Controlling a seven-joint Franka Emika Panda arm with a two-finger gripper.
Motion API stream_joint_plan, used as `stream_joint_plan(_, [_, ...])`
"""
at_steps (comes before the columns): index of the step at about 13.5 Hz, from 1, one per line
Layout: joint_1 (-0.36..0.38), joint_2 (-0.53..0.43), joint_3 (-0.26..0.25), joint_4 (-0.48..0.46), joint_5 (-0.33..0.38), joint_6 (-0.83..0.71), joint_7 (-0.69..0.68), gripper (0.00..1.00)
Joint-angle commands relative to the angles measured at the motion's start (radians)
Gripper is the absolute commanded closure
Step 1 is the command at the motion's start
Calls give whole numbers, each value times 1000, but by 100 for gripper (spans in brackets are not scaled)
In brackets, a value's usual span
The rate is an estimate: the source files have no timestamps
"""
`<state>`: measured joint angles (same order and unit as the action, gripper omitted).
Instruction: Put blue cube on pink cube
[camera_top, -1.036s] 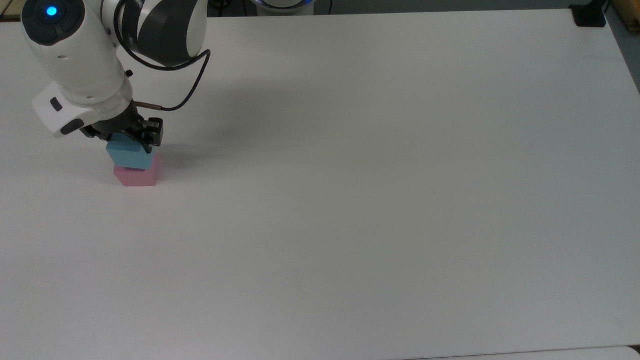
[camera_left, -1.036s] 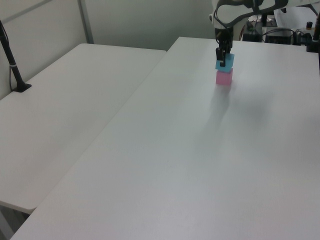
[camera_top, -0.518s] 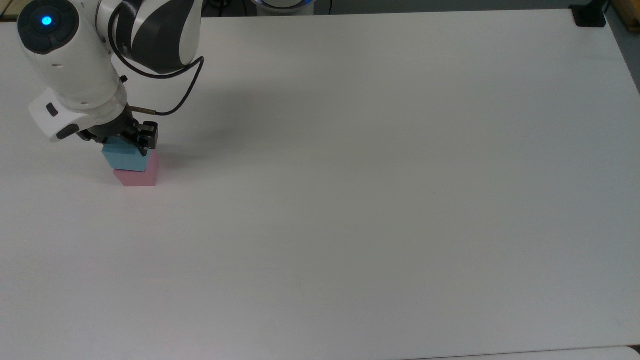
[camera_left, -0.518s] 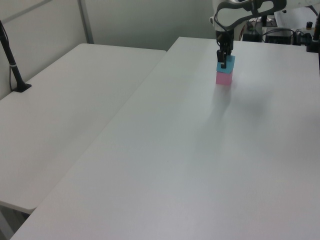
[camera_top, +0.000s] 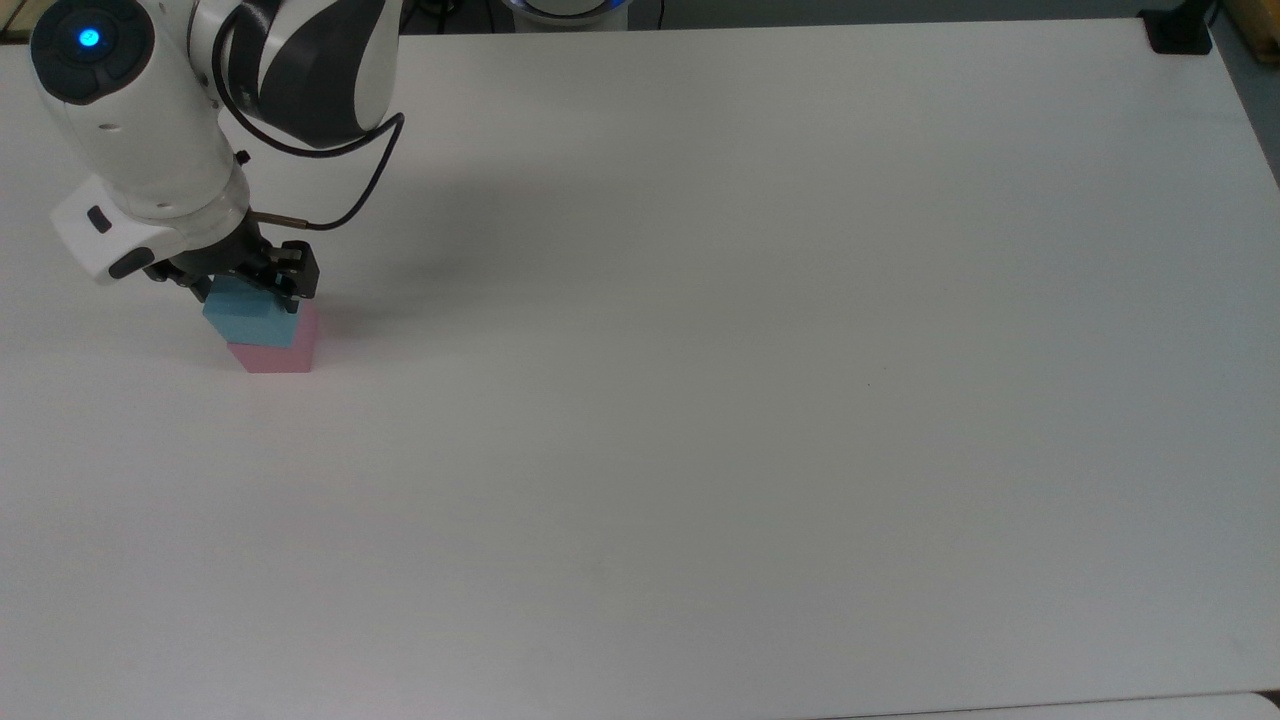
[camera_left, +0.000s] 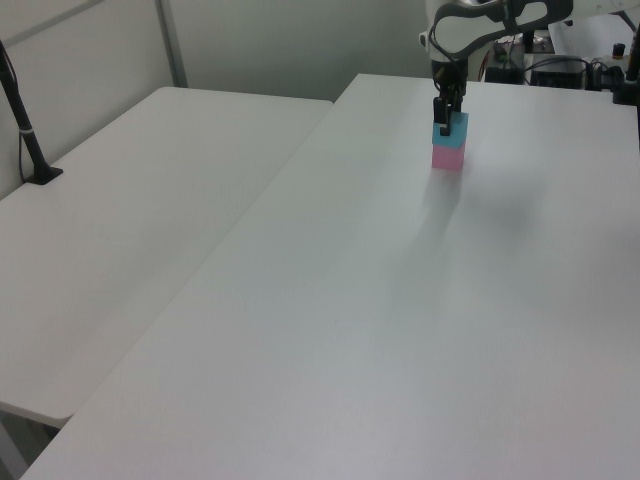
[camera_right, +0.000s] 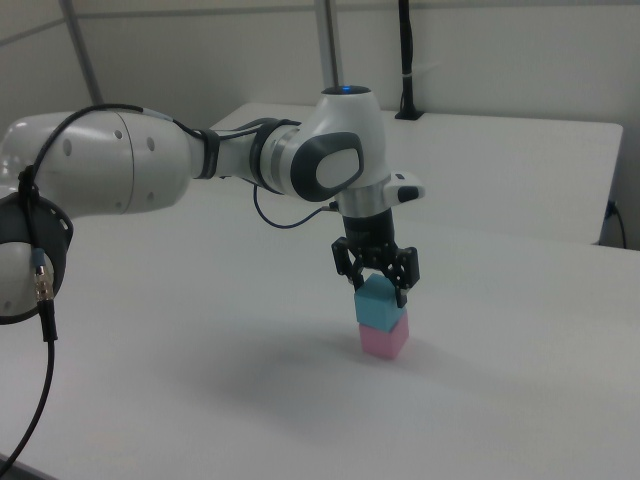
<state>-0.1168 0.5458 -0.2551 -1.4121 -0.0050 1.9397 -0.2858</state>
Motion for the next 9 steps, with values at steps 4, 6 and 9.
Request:
stream_joint_plan(4, [-12, -9, 8, 24, 22, 1, -27, 0])
stream_joint_plan(6, [-7, -67, 10, 25, 20, 1, -26, 0])
stream_joint_plan(9, [19, -156, 11, 22, 16, -74, -18, 0])
